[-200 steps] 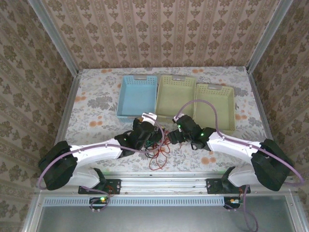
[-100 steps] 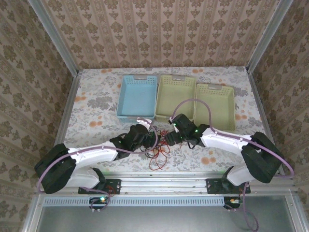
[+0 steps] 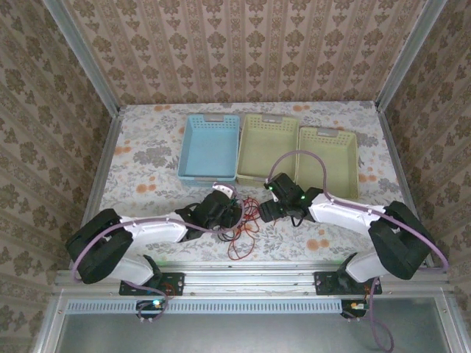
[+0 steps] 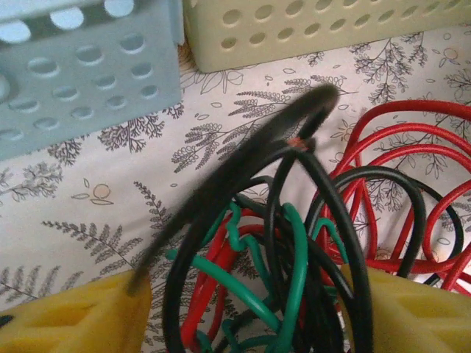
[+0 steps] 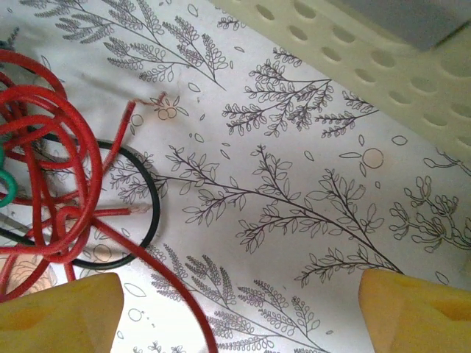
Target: Untangle the cables
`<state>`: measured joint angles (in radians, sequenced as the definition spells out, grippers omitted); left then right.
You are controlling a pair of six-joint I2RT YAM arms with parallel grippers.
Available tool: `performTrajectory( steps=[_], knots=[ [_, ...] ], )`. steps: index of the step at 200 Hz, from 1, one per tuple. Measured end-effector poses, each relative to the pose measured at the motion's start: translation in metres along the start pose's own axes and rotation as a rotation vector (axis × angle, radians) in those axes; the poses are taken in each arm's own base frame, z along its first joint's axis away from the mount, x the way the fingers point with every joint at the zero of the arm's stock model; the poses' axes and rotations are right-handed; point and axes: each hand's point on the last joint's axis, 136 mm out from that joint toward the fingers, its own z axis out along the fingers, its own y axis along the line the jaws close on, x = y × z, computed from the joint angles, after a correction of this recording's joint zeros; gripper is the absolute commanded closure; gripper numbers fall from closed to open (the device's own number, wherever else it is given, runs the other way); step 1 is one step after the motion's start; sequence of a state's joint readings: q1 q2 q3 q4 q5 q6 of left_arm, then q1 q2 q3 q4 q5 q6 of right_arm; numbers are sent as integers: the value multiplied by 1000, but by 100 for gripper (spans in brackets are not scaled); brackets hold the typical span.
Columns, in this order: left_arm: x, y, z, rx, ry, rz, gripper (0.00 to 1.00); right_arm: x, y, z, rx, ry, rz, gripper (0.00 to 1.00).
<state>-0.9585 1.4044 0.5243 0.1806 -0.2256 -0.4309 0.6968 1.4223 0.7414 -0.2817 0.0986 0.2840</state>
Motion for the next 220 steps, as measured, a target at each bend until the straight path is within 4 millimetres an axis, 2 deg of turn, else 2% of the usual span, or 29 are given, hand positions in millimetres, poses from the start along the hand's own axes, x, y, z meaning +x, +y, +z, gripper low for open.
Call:
performTrajectory(
  steps=[29,47,66,84,98,115,126,136,155,164,180,220],
  knots=[
    [1,-2,4,5,4,-7,59,-7,-2,-12,2,-41,11,20],
    [0,-4,6,13,1,-6,70,-7,-4,-12,9,-40,14,22],
    [0,-6,9,24,-1,-4,74,-2,-3,-6,9,-17,12,25],
    [-2,-8,11,28,-2,-5,76,12,-3,10,10,56,3,31],
    [-3,-9,12,30,-2,-5,77,23,-2,24,14,114,-4,45],
    [-3,-10,13,33,-5,-6,78,22,-5,31,37,140,-16,78],
    [-4,-10,14,33,-5,-6,82,14,-4,35,21,132,-4,92],
    [-4,-10,15,32,-5,-6,86,10,-3,39,20,130,-8,99],
    [-5,-10,16,29,-9,-6,95,6,-5,37,11,120,19,100],
    [-5,-10,16,27,-12,-7,100,3,-7,33,9,106,32,100],
    [-5,-10,17,25,-15,-7,100,-10,-9,17,4,43,54,100],
    [-8,-9,20,15,-29,-10,100,-70,-18,-66,-21,-258,110,100]
  ],
)
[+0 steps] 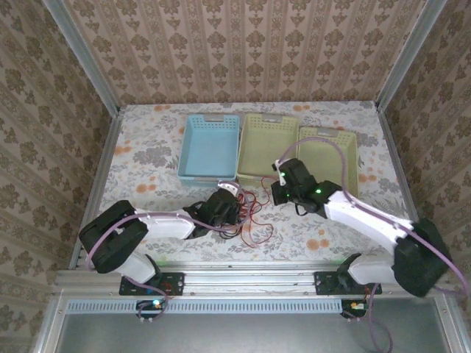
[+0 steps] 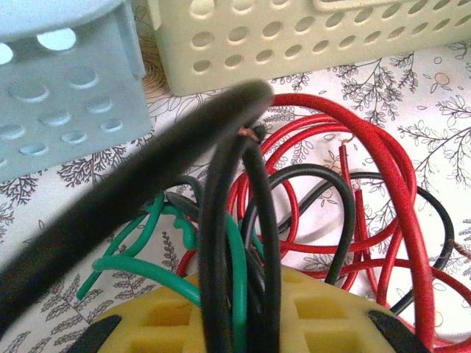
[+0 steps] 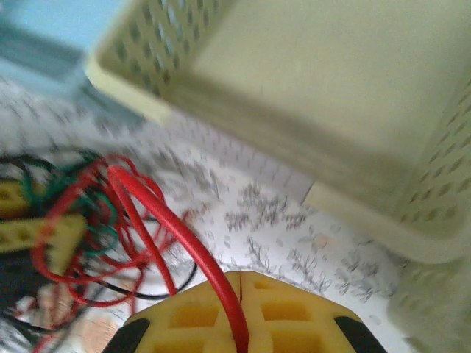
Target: Untangle the cables
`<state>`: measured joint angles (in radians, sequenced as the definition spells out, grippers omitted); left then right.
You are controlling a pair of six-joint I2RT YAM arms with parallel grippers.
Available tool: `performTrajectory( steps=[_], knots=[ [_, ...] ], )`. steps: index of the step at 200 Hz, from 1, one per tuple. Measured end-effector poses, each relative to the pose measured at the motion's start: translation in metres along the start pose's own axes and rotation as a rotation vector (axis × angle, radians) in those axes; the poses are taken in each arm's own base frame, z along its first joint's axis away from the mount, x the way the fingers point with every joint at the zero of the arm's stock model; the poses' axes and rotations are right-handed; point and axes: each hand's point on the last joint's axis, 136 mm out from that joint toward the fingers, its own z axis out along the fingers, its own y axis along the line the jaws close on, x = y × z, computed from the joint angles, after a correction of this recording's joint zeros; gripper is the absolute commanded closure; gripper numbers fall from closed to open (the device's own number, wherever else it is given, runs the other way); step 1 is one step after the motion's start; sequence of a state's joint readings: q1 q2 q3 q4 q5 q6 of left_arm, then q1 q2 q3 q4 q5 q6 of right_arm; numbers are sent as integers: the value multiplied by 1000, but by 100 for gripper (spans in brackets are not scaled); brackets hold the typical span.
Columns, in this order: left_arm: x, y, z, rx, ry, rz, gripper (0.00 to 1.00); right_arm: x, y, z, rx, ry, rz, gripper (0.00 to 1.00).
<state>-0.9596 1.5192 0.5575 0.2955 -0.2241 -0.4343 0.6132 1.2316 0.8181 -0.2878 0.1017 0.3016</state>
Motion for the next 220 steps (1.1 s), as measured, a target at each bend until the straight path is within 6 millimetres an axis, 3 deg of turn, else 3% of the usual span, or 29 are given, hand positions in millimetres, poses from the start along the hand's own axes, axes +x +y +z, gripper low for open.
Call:
performTrajectory(
  steps=[42,84,112,136,163,181,199,220],
  knots=[
    [-2,1,3,-11,-10,-2,100,-70,-30,-69,53,-271,103,100],
    [-5,1,7,-20,-14,-2,100,-134,-71,-159,125,-560,207,100],
    [-5,1,7,-22,-16,-2,100,-165,-93,-210,176,-709,251,100],
    [-5,1,8,-23,-19,-7,100,-176,-108,-235,218,-782,275,100],
    [-7,1,9,-26,-26,-11,100,-176,-124,-237,266,-787,303,100],
    [-7,1,9,-26,-26,-11,100,-169,-137,-224,294,-759,345,100],
    [-7,1,9,-26,-25,-10,100,-149,-153,-193,319,-688,409,100],
    [-7,1,9,-28,-21,-8,100,-111,-173,-143,355,-553,493,100]
  ],
)
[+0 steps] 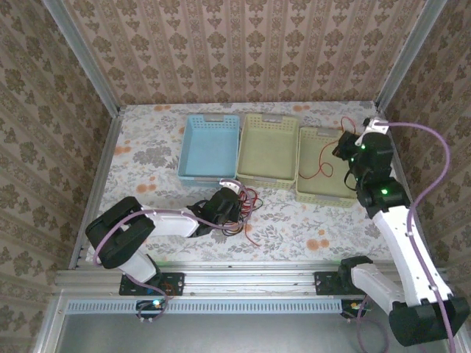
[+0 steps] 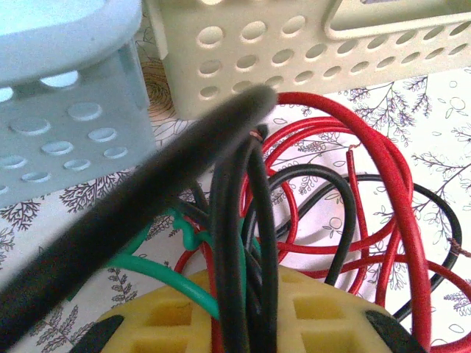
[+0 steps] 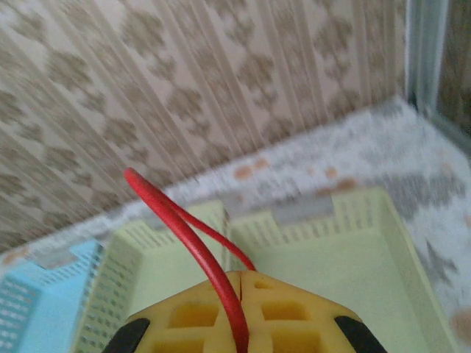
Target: Untangle the cables
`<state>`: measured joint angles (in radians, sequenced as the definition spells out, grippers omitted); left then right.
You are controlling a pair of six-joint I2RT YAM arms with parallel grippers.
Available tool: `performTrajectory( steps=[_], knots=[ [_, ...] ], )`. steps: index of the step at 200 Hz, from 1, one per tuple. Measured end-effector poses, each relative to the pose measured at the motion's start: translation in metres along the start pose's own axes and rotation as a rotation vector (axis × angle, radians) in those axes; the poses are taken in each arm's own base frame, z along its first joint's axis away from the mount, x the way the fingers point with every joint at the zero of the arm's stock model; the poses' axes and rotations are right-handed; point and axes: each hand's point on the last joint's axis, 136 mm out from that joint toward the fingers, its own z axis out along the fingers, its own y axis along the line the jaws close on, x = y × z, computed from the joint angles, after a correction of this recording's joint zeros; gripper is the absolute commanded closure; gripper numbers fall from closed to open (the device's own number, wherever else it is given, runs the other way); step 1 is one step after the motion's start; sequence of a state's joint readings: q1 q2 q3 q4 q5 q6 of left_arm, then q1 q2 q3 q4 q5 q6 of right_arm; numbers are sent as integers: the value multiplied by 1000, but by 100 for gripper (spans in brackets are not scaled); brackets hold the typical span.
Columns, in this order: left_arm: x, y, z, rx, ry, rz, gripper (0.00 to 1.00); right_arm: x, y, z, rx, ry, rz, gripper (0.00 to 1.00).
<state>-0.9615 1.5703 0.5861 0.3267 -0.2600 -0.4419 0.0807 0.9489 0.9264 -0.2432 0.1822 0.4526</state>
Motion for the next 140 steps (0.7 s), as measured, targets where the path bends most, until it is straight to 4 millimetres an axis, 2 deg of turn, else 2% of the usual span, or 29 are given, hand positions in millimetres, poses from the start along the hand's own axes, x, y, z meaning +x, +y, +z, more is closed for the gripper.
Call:
performTrajectory(
  steps=[19,44,52,63,66,92,114,140],
  knots=[
    [0,0,0,-1,3,1,100,43,-26,24,81,119,37,100],
    [0,0,0,-1,4,1,100,79,-48,44,165,235,65,98],
    [0,0,0,-1,4,1,100,88,-53,50,187,265,74,89],
    [0,0,0,-1,4,1,100,102,-61,58,213,312,91,64],
    [0,0,0,-1,4,1,100,106,-62,60,221,327,102,59],
    [0,-1,0,0,5,3,100,141,-75,76,261,460,143,49],
    [0,-1,0,0,5,3,100,156,-75,76,254,522,165,46],
    [0,-1,0,0,5,3,100,150,-58,69,208,508,135,45]
  ],
)
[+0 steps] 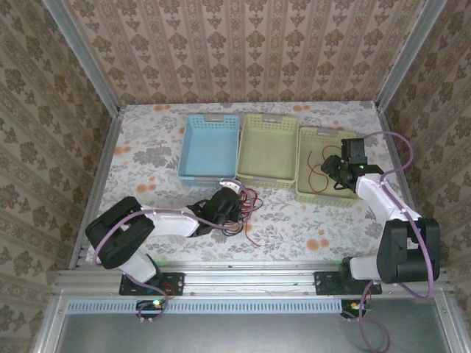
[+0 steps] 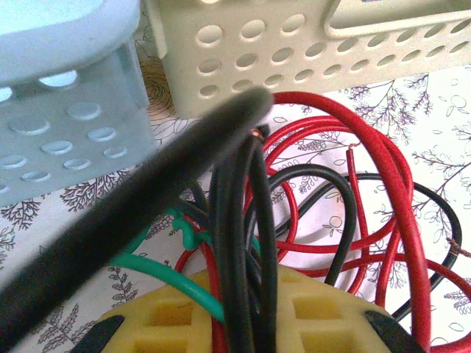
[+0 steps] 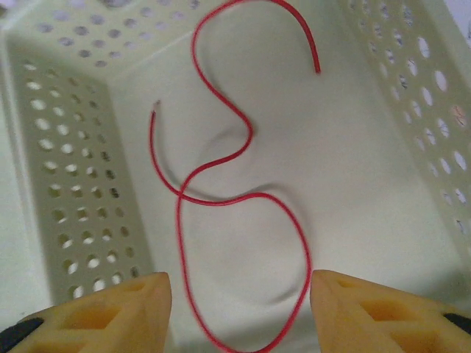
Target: Untangle the cables
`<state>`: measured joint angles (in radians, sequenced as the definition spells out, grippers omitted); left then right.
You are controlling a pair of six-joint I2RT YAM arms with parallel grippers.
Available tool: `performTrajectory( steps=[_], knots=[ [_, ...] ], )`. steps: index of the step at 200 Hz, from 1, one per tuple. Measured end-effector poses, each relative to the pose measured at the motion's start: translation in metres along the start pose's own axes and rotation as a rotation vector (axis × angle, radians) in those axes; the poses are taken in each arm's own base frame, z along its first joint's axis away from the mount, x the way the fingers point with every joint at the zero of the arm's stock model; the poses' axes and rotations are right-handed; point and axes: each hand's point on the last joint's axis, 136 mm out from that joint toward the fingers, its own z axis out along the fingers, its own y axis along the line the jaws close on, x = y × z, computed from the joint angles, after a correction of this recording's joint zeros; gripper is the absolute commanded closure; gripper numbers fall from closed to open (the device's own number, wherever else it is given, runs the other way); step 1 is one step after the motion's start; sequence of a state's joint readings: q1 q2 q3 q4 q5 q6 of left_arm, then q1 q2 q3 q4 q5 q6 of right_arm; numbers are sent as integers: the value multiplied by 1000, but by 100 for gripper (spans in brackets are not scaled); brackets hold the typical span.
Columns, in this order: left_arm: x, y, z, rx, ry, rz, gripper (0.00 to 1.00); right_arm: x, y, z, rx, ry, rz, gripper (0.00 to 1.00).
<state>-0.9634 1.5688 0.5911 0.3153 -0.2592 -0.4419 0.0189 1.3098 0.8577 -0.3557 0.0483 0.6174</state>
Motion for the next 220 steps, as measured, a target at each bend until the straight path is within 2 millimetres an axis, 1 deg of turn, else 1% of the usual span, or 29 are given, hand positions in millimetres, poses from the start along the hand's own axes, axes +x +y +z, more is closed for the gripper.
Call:
performTrajectory(
  steps=[10,17,31,34,45,51,61,74,86,101,109,130,164,191,220],
  knots=[
    [0,0,0,0,0,0,100,3,13,-10,-31,-17,-47,45],
    [0,0,0,0,1,-1,100,6,26,-19,-63,-33,-93,45],
    [0,0,0,6,0,-4,100,19,58,-40,-166,-58,-200,45],
    [-1,1,0,6,0,-5,100,25,68,-46,-203,-57,-233,45],
    [-1,1,0,14,0,-10,100,44,90,-58,-304,-43,-309,46],
    [-1,1,0,20,-1,-14,100,57,100,-63,-360,-19,-351,46],
    [-1,1,0,29,-3,-20,100,87,117,-67,-451,45,-431,48],
    [-1,2,0,37,-4,-25,100,122,127,-66,-510,137,-539,48],
    [-1,2,0,42,-4,-26,100,150,134,-64,-546,211,-635,48],
    [-1,1,0,45,-3,-28,100,179,141,-64,-593,307,-724,49],
    [-1,1,0,48,-2,-29,100,188,144,-64,-610,343,-754,50],
    [-2,1,0,53,-3,-30,100,201,153,-63,-653,401,-804,51],
    [-3,0,1,64,-3,-34,100,205,176,-62,-724,438,-824,52],
    [-2,-2,1,75,0,-34,100,208,193,-49,-747,460,-817,54],
    [-2,-2,1,79,1,-35,100,215,202,-32,-751,491,-791,55]
  ],
)
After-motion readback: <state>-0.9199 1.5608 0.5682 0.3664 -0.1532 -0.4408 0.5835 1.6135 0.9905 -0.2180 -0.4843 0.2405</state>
